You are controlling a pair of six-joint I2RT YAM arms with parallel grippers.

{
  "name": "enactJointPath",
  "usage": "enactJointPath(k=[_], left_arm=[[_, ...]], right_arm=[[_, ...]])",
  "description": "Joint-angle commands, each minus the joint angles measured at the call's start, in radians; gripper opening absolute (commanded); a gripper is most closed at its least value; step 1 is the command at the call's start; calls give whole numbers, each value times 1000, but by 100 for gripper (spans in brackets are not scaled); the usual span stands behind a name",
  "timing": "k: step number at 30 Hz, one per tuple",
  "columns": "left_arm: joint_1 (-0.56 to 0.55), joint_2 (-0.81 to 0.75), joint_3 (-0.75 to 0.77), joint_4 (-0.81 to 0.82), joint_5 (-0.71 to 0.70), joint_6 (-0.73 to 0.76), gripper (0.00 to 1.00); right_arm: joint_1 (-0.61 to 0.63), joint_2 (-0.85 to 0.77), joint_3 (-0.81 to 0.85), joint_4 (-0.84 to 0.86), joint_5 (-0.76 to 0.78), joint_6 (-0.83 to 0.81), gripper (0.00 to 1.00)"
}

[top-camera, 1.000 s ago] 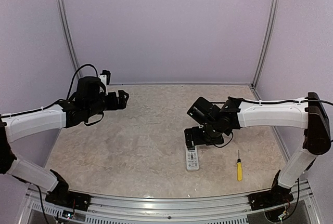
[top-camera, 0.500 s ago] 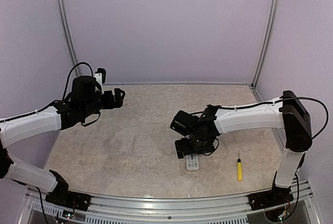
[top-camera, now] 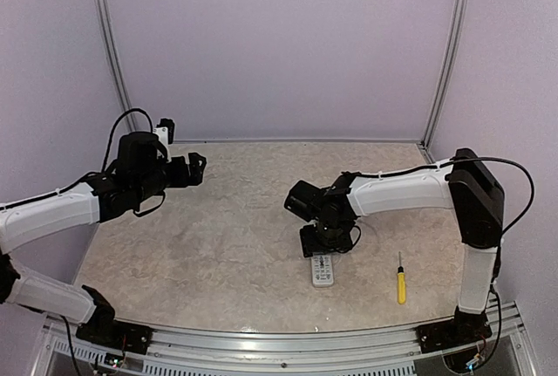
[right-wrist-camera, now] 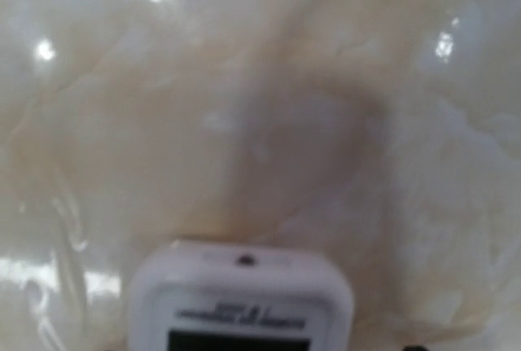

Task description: Unload the batteries from the remote control

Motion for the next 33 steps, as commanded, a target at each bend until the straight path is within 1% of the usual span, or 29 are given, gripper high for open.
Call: enactJointPath(k=[1, 5, 9, 11, 14, 15, 18, 20, 23, 26, 30, 33], left_arm=[[-5, -15, -25, -10, -13, 1, 99], [-5, -9, -22, -10, -12, 6, 99], [-5, -4, -15, -10, -12, 13, 99], [-5, -2, -11, -10, -9, 15, 99], [-5, 3, -5, -10, -1, 19, 99], [-5, 4, -4, -10, 2, 19, 99], [-5, 4, 0, -10, 16, 26, 99], [-5, -1, 0, -10, 43, 37, 99], [-5, -10, 11, -24, 125, 64, 99], [-3, -26, 13, -23, 237, 78, 99], [15, -50, -22, 97, 483, 65, 99], [19, -50, -11, 129, 627, 68, 99]], right_arm=[[-16, 25, 13, 14, -22, -17, 71], [-21, 52, 23, 21, -49, -31, 65], [-22, 71, 34, 20, -62, -40, 63], [-22, 73, 37, 17, -64, -44, 58], [-22, 69, 43, 12, -62, -52, 48], [-22, 65, 44, 14, -60, -56, 43], [-22, 47, 57, 18, -49, -72, 37], [-22, 27, 69, 30, -36, -87, 36], [-31, -27, 78, 89, -30, -122, 36], [-57, -107, 63, 200, -45, -146, 36], [-105, -244, -2, 426, -71, -168, 36], [-132, -329, -54, 593, -108, -188, 36]])
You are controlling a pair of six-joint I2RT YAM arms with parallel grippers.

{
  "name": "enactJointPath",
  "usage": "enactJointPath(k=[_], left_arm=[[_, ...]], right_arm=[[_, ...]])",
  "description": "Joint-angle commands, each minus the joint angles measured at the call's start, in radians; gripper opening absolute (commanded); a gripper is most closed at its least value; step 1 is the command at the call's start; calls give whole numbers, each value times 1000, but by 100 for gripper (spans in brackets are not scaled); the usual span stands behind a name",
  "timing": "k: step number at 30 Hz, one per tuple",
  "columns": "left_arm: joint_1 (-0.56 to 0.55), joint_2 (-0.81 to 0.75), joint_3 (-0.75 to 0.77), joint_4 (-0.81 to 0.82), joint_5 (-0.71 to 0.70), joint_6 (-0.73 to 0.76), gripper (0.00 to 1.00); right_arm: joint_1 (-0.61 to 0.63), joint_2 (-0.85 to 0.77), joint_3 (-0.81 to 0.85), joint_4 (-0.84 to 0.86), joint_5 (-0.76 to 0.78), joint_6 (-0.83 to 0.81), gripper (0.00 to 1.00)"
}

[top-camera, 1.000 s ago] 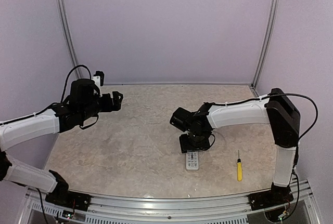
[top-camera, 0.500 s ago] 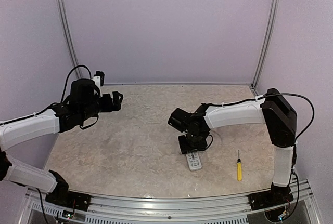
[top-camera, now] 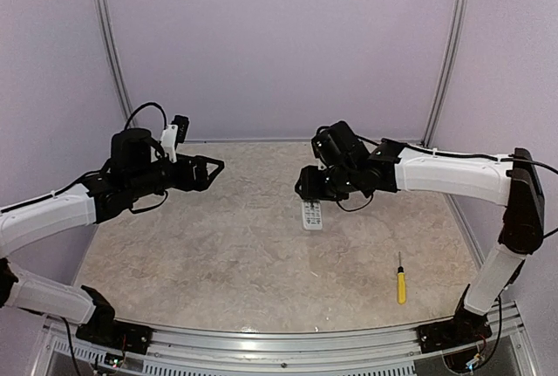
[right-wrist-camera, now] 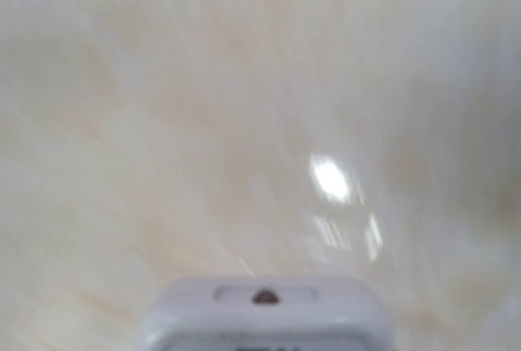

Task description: Unload the batteries from the remote control

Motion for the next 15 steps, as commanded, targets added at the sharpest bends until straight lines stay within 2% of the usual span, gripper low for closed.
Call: enactJointPath(k=[1, 5, 11, 15], left_arm=[[9, -18, 8, 84, 286, 19, 99], [14, -7, 40, 133, 435, 5, 99], [16, 56, 122, 250, 652, -98, 99], [12, 118, 146, 425, 754, -221, 99]], right_arm=[[-41, -128, -63, 317, -58, -48, 36], [-64, -187, -107, 548, -165, -79, 36], [-72, -215, -130, 838, -382, -110, 36], [-76, -183, -124, 961, -507, -81, 34]])
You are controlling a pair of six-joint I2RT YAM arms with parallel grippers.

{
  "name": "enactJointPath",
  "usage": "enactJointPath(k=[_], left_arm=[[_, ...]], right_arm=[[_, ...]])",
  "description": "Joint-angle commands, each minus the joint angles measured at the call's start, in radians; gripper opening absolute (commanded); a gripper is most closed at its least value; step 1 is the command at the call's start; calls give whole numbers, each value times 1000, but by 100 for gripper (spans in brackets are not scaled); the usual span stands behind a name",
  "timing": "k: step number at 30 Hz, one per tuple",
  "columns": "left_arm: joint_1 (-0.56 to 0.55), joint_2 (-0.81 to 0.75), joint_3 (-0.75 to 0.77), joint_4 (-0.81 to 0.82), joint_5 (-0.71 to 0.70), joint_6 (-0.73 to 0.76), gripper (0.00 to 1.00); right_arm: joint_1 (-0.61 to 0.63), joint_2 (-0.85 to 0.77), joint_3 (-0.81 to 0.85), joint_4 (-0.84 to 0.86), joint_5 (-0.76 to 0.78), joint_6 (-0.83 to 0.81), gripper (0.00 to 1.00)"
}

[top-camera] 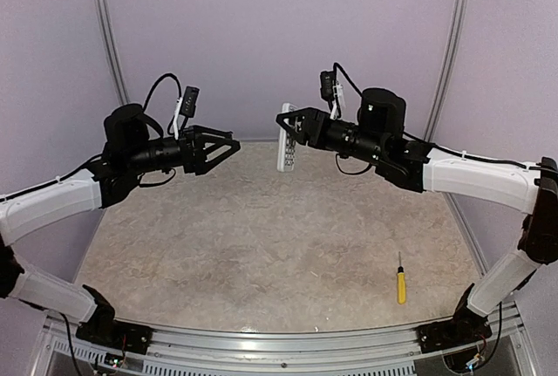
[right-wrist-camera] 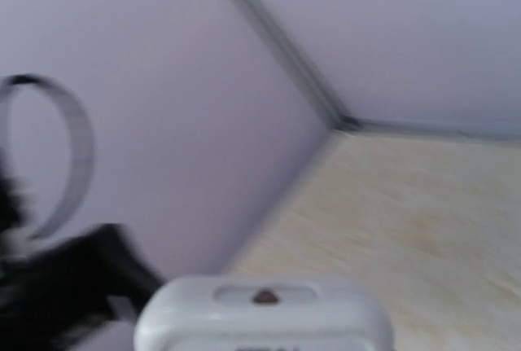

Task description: Unload the batteries from the remote control

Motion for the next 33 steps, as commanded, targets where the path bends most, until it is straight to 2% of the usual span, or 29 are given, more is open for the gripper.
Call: enactJointPath(k=[1, 8, 15, 21, 28, 33], left_arm=[[1, 68, 37, 209, 180, -157, 99], [-39, 142, 116, 228, 254, -191, 99], [-92, 155, 149, 161, 252, -152, 98], [-112, 189, 164, 131, 217, -137, 93], [-140, 203, 190, 66, 173, -87, 81], [-150, 216, 195, 91, 175, -101, 78]], right_arm=[[-9, 21, -1, 254, -210, 24, 34], [-12, 100, 27, 479, -425, 150, 33], [-12, 147, 69, 529, -521, 181, 33], [-12, 172, 87, 553, -544, 207, 33], [-9, 170, 86, 537, -537, 191, 33], [-2, 162, 82, 511, -530, 155, 33]])
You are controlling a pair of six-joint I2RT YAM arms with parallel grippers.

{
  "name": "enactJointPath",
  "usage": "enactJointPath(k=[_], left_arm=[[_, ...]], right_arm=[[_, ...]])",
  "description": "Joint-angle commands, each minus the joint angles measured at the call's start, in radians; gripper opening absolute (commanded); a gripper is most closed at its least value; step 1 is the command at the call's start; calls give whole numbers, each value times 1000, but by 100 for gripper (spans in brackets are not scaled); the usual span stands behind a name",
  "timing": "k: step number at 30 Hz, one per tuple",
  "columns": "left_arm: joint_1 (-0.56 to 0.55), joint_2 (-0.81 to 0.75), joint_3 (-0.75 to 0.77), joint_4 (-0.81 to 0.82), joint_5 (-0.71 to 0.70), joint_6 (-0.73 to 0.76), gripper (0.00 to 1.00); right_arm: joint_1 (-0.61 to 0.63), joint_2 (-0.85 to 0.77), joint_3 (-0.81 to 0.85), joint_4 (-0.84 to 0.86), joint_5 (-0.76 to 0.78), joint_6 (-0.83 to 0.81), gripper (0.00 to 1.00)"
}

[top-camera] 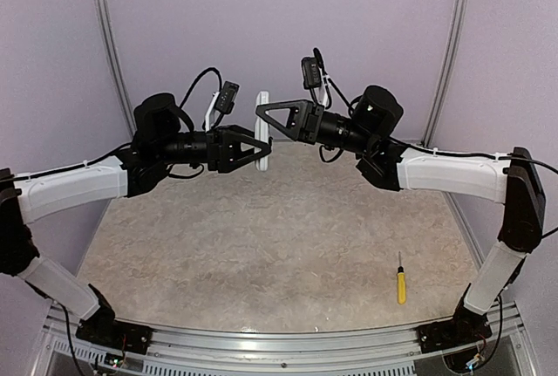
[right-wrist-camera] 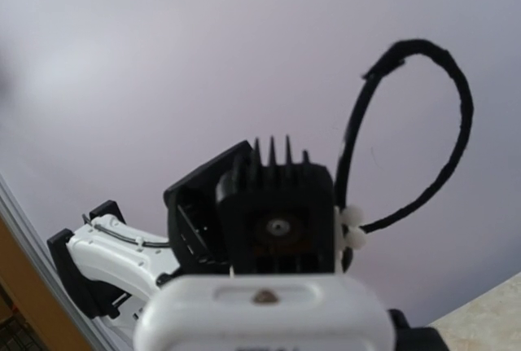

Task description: Unload the batteries from the remote control

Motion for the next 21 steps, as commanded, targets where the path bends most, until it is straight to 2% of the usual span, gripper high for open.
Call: enactJointPath(k=[1, 4, 8, 10, 12, 14, 17, 19, 21], left_arm=[[-14, 18, 21, 2, -10, 5, 76], [-16, 21, 22, 16, -4, -5, 66], [-17, 24, 24, 19, 10, -7, 44], [-17, 24, 23, 20, 13, -8, 37], [-17, 22, 20, 20, 12, -10, 36], [-17, 17, 14, 18, 9, -9, 35], [-17, 9, 0, 7, -2, -4, 35], [-17, 1, -10, 0, -12, 0, 35], [-16, -7, -19, -20, -27, 12, 35]], right_arm=[[2, 6, 14, -3, -8, -33, 33], [4, 4, 9, 2, -10, -36, 33], [3, -1, 1, 10, -11, -39, 33], [3, -2, -4, 13, -14, -42, 33], [3, -5, -11, 23, -16, -49, 36], [3, -12, -17, 12, -15, -67, 44], [4, -35, -15, -75, 4, -126, 51], [3, -56, -21, -121, 26, -163, 60], [4, -78, -31, -171, 54, -196, 62]])
